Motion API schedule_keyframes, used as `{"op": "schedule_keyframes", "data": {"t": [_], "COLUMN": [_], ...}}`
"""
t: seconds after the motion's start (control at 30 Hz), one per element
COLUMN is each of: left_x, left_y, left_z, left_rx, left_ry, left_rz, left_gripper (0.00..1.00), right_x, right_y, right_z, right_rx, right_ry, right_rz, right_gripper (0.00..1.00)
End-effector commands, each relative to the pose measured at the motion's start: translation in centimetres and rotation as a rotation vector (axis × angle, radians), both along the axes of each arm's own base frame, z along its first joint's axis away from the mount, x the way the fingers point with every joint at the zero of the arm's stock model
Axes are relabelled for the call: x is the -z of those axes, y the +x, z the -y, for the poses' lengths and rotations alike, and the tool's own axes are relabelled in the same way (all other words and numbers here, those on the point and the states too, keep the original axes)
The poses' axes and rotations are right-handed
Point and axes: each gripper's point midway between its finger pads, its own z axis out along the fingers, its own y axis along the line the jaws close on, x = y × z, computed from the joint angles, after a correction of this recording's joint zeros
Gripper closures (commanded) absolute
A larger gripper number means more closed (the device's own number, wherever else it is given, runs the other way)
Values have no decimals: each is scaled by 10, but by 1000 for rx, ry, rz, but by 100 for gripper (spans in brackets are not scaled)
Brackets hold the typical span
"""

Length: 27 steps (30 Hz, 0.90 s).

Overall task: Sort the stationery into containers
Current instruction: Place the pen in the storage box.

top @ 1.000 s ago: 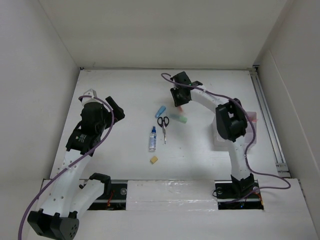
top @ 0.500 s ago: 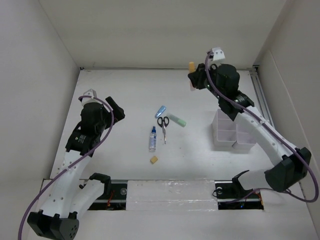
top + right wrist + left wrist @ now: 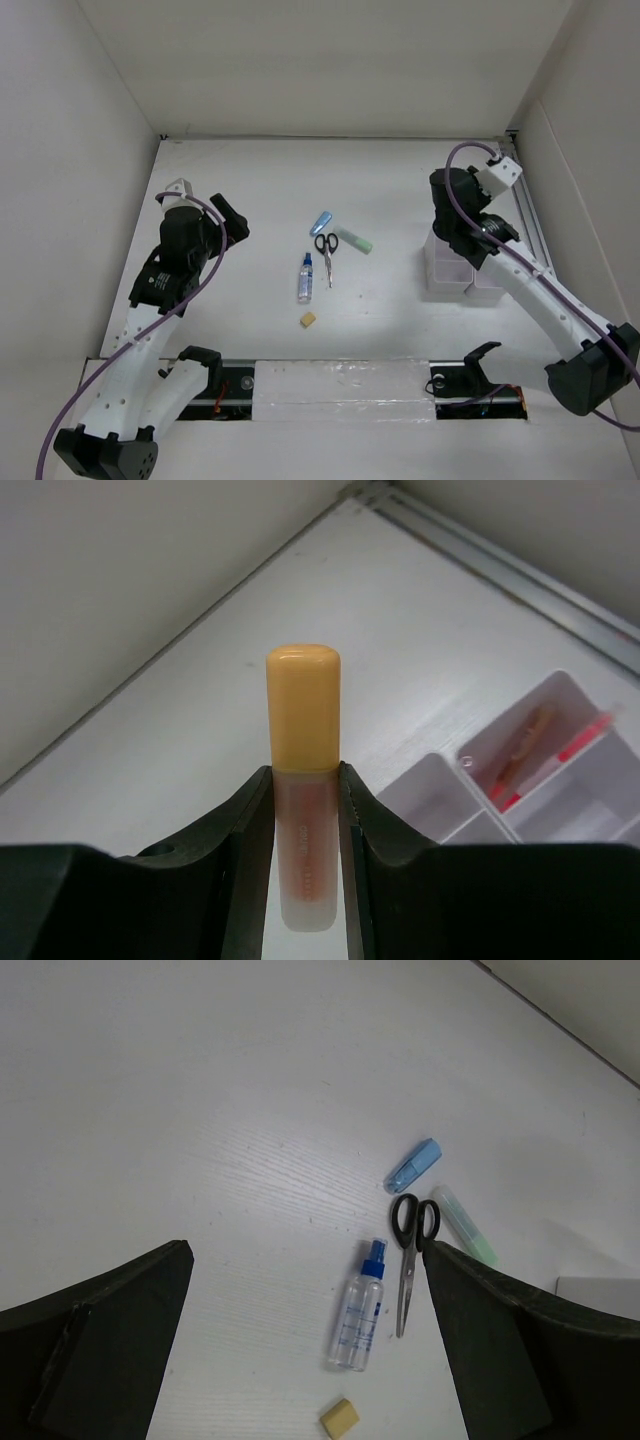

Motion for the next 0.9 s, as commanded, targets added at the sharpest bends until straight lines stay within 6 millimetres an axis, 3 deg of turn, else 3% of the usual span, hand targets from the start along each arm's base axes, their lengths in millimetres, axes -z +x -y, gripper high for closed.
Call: {"op": "schedule_keyframes", "data": {"t": [0.0,0.07,0.27,0.47,0.5,0.53,0.6,0.67,0.73,0.87], "left_x": [-8,-8,-8,-10,-10,-10,-10,-10,-12,-12], "left_y": [1,1,1,-1,-1,-1,-1,-1,0,0], "left_z": [3,4,4,5,5,5,5,7,7,7], "left_rx": [18,27,27,35,35,35,35,43,43,43], "left_ry": [1,-3,-3,-9,-9,-9,-9,-13,-15,-15], "left_rz": [41,40,40,48,48,48,48,47,56,56], "left_gripper": [0,0,0,0,0,0,0,0,0,0], "right_x": [2,15,28,44,49,46,60,55,68,74], "right_y": [-23,-31,-34,-25,-30,-27,-20,-22,-12,-15], "right_z": [48,69,85,76,81,77,71,68,60,49], "right_rx": [267,340,435,499,519,524,564,580,557,535], "right_ry": [-19,-45,-86,-76,-117,-115,-93,-141,-198,-172], "right_rz": [43,-7,-29,-17,-50,-37,-13,-19,-78,-47], "right_gripper": [100,100,100,100,100,100,100,100,100,100]}}
